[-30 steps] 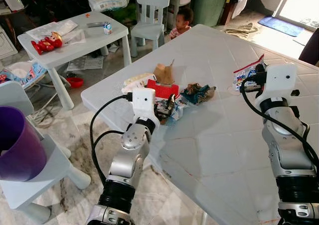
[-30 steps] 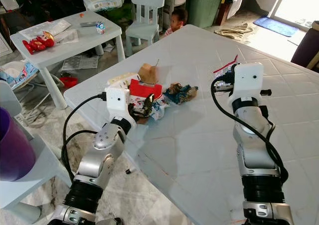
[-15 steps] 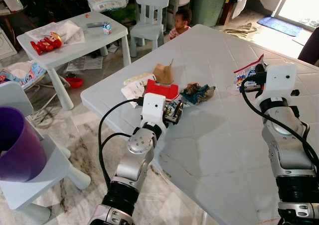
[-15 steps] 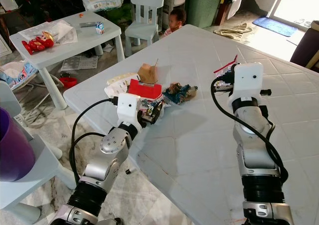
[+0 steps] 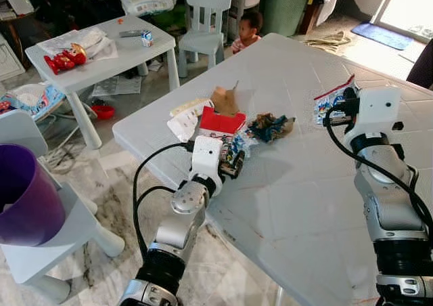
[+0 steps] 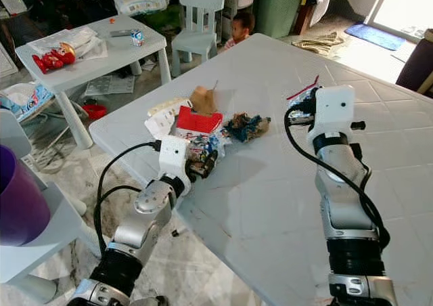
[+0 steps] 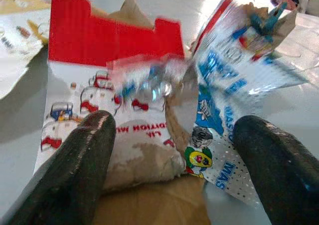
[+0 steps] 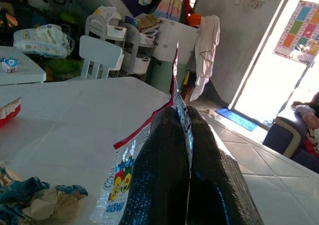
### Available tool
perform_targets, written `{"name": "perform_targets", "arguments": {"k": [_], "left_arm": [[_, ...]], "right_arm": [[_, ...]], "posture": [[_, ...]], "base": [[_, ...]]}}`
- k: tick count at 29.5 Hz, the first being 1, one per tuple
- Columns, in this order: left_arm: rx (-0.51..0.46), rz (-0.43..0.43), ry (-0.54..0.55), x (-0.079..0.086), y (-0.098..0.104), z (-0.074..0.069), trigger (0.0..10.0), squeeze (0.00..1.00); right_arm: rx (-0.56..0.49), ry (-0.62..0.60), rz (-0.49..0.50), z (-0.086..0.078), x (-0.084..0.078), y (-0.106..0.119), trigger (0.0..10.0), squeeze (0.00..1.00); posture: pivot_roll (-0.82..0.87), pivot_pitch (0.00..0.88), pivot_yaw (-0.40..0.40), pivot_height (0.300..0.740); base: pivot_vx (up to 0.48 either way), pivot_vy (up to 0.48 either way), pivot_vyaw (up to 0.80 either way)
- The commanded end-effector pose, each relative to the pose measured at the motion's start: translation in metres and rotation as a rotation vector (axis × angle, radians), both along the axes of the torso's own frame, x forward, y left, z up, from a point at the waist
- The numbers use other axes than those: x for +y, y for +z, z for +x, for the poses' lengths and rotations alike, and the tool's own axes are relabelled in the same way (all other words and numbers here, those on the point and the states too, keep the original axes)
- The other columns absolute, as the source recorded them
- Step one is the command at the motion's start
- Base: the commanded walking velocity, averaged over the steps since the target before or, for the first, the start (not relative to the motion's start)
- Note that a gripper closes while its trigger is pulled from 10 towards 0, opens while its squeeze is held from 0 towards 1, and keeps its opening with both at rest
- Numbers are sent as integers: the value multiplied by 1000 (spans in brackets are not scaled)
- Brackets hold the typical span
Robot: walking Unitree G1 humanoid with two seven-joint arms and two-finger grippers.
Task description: Picking trash to rubbish bin
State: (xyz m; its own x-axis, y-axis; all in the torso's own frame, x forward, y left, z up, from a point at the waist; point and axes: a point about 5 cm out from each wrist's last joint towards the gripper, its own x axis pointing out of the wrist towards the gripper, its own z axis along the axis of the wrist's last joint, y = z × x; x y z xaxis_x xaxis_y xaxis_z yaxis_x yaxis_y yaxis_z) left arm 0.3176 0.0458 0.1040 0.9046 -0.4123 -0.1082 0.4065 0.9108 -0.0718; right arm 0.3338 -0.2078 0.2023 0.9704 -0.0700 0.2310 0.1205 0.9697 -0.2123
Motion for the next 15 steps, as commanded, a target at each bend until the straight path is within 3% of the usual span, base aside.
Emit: {"name": "perform_targets", "arguments": {"k": [1, 2, 3, 14, 15], "left_arm": [[-13, 5, -24, -4, 2, -2, 1294, 0], [-15, 3, -25, -4, 2, -3, 1294, 0], [-17, -1, -25, -4, 2, -3, 0, 0], [-55, -6, -32, -5, 11, -4, 0, 0], [-79, 2, -31, -5, 16, -4, 7373, 0]], "right_arm": [[-14, 15, 1, 0, 3, 6, 0, 0], [-14, 16, 1, 0, 3, 6, 0, 0], [-14, 17, 1, 0, 3, 6, 0, 0], [-10, 22, -2, 1, 4, 6, 0, 0], [-9, 22, -2, 1, 4, 6, 0, 0]], "posture": [[-15, 89, -90, 740], [-14, 89, -90, 740], [-14, 89, -90, 740], [-14, 91, -95, 740], [-14, 91, -95, 740]], "base": [[0, 0, 0], [0, 0, 0], [0, 0, 0], [0, 0, 0], [0, 0, 0]]}}
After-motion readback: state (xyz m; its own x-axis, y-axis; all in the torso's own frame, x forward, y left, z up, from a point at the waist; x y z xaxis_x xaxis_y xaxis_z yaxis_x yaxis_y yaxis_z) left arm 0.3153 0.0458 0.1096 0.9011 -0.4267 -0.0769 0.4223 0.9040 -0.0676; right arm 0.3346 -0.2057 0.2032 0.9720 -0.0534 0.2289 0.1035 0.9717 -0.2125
